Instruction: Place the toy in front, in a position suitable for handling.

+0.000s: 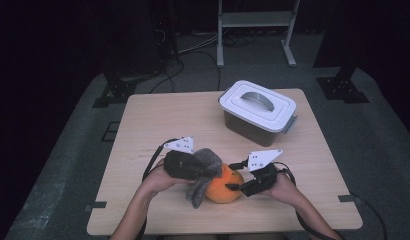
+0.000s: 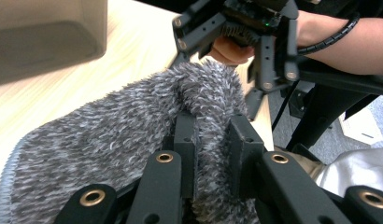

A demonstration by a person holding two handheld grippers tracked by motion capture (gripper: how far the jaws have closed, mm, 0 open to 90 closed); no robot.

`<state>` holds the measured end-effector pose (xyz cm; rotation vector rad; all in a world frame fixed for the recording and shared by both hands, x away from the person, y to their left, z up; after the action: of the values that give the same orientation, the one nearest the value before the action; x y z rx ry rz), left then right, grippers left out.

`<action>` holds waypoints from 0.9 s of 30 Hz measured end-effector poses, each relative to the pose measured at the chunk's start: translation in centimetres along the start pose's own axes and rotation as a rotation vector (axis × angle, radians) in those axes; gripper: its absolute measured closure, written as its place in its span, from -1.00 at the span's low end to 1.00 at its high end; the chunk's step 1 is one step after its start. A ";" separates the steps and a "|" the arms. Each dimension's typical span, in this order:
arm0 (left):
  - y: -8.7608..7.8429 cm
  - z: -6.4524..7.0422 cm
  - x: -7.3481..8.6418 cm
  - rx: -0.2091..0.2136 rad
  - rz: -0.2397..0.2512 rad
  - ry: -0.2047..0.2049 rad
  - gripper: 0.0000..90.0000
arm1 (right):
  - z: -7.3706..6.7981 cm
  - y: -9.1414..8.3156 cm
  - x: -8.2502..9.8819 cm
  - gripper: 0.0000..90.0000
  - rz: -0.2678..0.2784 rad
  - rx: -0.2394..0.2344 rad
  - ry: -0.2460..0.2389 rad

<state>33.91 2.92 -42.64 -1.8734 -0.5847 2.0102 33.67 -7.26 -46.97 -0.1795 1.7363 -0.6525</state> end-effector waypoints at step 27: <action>0.1 0.3 0.4 0.001 -0.002 -0.001 0.67 | 0.4 -2.4 1.3 0.24 0.053 0.020 -0.032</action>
<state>33.62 3.00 -43.00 -1.8707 -0.5850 2.0098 33.19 -9.98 -46.95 -0.1288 1.6977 -0.6243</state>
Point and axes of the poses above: each handheld gripper's, and its own axes: y roughly forward along the jaws, x roughly out of its underside, z roughly to its right, the point moved 10 cm from there along y, roughly forward along the jaws, and after that the axes turned 10 degrees about y, right-handed, at the moved point
